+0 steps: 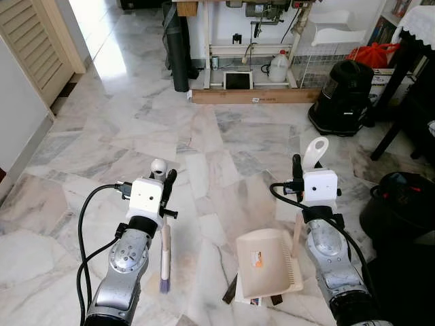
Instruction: Sweep floor
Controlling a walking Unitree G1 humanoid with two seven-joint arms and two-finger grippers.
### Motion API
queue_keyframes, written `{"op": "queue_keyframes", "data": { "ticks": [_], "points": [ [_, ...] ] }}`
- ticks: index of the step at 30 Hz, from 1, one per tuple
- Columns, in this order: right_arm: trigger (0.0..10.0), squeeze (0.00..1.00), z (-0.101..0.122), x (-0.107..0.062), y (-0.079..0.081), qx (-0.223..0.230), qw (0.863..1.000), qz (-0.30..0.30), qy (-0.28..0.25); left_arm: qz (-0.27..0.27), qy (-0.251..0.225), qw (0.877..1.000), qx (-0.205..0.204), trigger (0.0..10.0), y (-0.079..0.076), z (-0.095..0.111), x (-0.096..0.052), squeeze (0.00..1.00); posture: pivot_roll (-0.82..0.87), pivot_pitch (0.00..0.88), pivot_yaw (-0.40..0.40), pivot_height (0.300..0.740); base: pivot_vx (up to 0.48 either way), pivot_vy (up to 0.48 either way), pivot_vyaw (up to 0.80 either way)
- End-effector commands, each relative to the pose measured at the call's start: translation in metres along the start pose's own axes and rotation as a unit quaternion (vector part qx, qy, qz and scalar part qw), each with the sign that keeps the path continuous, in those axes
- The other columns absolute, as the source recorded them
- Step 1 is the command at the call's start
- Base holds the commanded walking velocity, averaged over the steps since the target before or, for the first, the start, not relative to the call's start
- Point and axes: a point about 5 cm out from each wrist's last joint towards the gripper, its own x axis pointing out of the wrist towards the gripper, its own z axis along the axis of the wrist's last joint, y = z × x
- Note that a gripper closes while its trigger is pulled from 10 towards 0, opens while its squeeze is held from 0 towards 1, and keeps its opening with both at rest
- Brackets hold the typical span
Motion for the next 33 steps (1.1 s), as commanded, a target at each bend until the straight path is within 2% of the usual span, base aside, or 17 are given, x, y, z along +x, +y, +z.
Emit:
{"op": "queue_keyframes", "data": {
  "ticks": [1, 20, 33],
  "points": [
    [10.0, 0.0, 0.011, 0.0052, -0.0006, 0.0, 1.0, -0.001, -0.024, 0.001, -0.019, 1.0, 0.01, 10.0, 0.004, 0.0093, 0.0039, 0.0, 0.04, 0.117, 0.03, 0.74, 0.0, 0.0, 0.0],
    [10.0, 0.0, 0.0105, 0.0053, -0.0009, 0.002, 1.0, -0.01, -0.022, -0.003, -0.017, 1.0, 0.015, 10.0, 0.0094, 0.009, 0.006, 0.0, 0.02, 0.131, 0.057, 0.74, 0.0, 0.0, 0.0],
    [10.0, 0.0, 0.0105, 0.0063, -0.0005, 0.002, 1.0, -0.005, -0.02, 0.003, -0.015, 1.0, 0.013, 10.0, 0.0106, 0.0082, 0.0037, 0.0, 0.02, 0.139, 0.047, 0.74, 0.0, 0.0, 0.0]
  ]
}}
